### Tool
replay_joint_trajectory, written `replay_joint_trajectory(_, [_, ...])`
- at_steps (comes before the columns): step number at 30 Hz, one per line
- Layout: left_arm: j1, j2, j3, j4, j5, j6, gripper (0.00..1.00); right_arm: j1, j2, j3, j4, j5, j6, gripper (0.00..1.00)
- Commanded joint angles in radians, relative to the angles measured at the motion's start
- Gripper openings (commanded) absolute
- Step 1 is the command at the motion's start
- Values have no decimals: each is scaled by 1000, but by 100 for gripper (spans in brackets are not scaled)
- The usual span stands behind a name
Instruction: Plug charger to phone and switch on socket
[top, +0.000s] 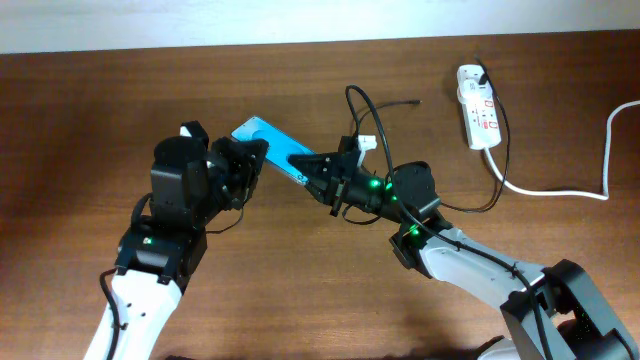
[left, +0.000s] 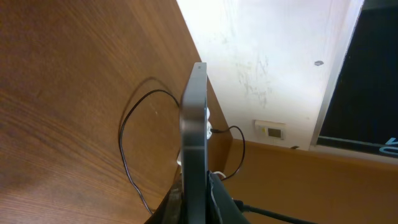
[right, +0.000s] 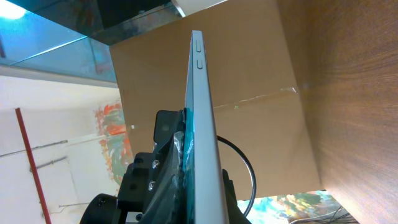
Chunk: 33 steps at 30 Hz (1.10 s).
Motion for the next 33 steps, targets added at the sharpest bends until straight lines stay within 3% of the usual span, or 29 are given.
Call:
replay_joint_trajectory(1, [-5, 3, -2, 2, 16, 16, 0, 24, -22, 14, 7, -37, -40, 10])
replay_joint_trajectory(4, [-5, 3, -2, 2, 16, 17, 0, 23, -22, 14, -32, -36, -41, 11])
replay_joint_trajectory(5, [-5, 2, -2, 2, 16, 17, 0, 22, -22, 14, -81, -36, -41, 17])
replay_joint_trajectory(7, [-5, 3, -2, 1, 16, 18, 0, 22, -22, 14, -119, -36, -53, 20])
replay_joint_trajectory(19, [-1, 2, -2, -15, 14, 116, 0, -60, -22, 14, -124, -49, -231, 46])
replay_joint_trajectory(23, [30, 2, -2, -28, 8, 177, 0, -99, -22, 14, -125, -87, -377, 59])
replay_joint_trajectory(27, [35, 2, -2, -27, 5, 276, 0, -136, -22, 14, -325, -89, -531, 66])
replay_joint_trajectory(30, [35, 2, -2, -28, -3, 383, 0, -158, -22, 14, -446, -58, -661, 88])
replay_joint_trajectory(32, [35, 2, -2, -29, -5, 454, 0, -177, -22, 14, -491, -39, -739, 98])
replay_joint_trajectory(33, [35, 3, -2, -31, -11, 460, 0, -188, -22, 16, -520, -28, -772, 98])
